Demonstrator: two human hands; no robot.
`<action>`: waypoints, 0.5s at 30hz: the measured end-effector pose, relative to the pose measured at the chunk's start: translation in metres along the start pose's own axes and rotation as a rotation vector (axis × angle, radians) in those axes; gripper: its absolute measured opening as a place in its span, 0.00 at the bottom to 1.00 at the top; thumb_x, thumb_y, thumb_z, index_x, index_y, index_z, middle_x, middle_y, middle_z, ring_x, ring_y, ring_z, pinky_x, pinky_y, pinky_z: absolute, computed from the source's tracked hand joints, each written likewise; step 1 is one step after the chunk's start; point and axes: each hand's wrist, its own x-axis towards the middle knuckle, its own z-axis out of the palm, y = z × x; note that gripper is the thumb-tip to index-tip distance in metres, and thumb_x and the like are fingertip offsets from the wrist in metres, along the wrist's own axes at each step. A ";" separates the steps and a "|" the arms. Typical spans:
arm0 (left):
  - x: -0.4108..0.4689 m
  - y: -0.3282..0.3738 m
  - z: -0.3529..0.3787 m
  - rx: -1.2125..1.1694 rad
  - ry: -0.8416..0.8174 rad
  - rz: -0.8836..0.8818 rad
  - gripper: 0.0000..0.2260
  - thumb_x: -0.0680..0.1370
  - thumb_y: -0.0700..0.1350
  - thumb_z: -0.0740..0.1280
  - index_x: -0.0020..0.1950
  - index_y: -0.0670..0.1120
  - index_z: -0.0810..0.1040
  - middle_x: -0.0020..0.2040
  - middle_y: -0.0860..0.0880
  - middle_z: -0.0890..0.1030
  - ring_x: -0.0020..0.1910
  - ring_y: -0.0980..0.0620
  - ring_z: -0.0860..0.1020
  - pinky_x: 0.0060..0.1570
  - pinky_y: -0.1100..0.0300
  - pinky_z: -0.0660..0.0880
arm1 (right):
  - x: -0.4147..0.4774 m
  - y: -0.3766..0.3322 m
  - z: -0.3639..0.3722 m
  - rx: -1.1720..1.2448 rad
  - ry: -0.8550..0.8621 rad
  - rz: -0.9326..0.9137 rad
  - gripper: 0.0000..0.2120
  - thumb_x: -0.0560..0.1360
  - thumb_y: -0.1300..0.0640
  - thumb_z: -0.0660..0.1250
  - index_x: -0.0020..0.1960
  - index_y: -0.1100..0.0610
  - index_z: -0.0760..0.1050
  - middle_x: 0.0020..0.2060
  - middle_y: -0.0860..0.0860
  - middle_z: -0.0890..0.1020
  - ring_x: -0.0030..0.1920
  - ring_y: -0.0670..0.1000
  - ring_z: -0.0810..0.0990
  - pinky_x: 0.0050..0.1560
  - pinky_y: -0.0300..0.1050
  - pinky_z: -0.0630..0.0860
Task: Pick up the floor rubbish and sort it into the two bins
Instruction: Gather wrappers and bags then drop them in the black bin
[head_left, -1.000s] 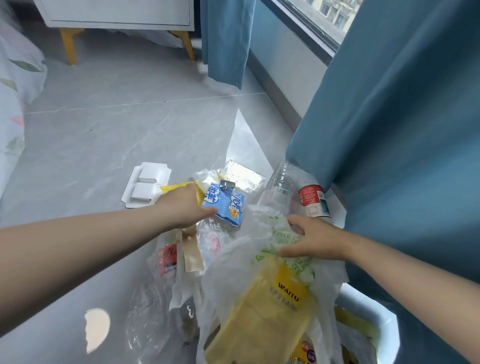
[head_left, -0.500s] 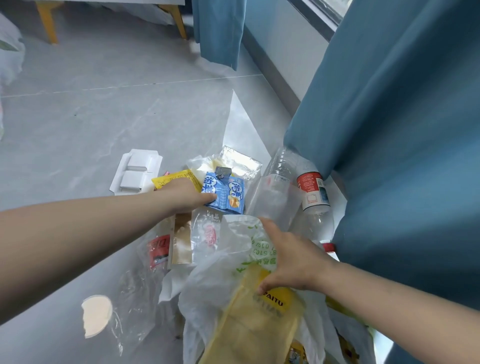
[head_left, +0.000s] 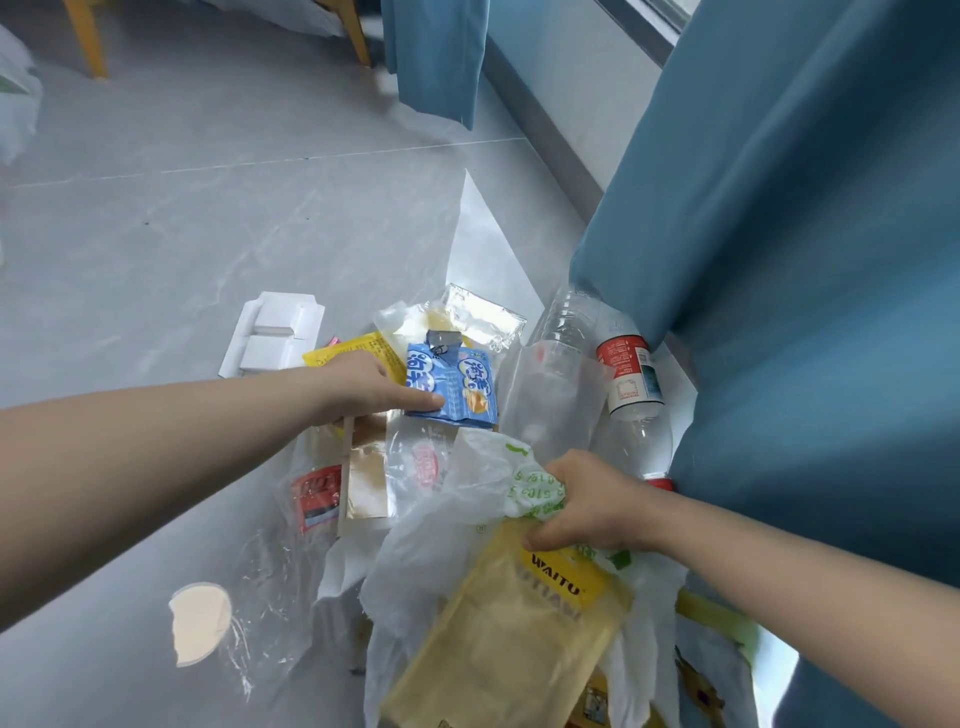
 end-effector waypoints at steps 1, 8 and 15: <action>-0.001 0.000 -0.001 0.014 -0.015 0.002 0.29 0.62 0.64 0.76 0.29 0.48 0.59 0.28 0.50 0.60 0.28 0.50 0.62 0.26 0.62 0.56 | 0.000 0.000 -0.001 0.002 0.020 0.007 0.15 0.66 0.65 0.74 0.28 0.50 0.75 0.24 0.42 0.78 0.28 0.40 0.76 0.34 0.36 0.73; -0.005 -0.005 0.001 0.008 -0.024 0.034 0.25 0.63 0.55 0.80 0.29 0.47 0.64 0.27 0.50 0.61 0.25 0.52 0.61 0.22 0.65 0.57 | -0.004 0.000 -0.010 -0.043 0.077 -0.003 0.13 0.66 0.62 0.74 0.29 0.46 0.78 0.29 0.44 0.80 0.33 0.43 0.80 0.40 0.43 0.78; -0.009 -0.005 -0.007 -0.246 -0.085 -0.035 0.10 0.68 0.43 0.78 0.39 0.43 0.77 0.29 0.48 0.76 0.24 0.52 0.74 0.24 0.67 0.69 | -0.005 -0.001 -0.012 -0.024 0.079 -0.014 0.04 0.66 0.64 0.71 0.37 0.58 0.77 0.32 0.48 0.78 0.35 0.46 0.77 0.40 0.43 0.76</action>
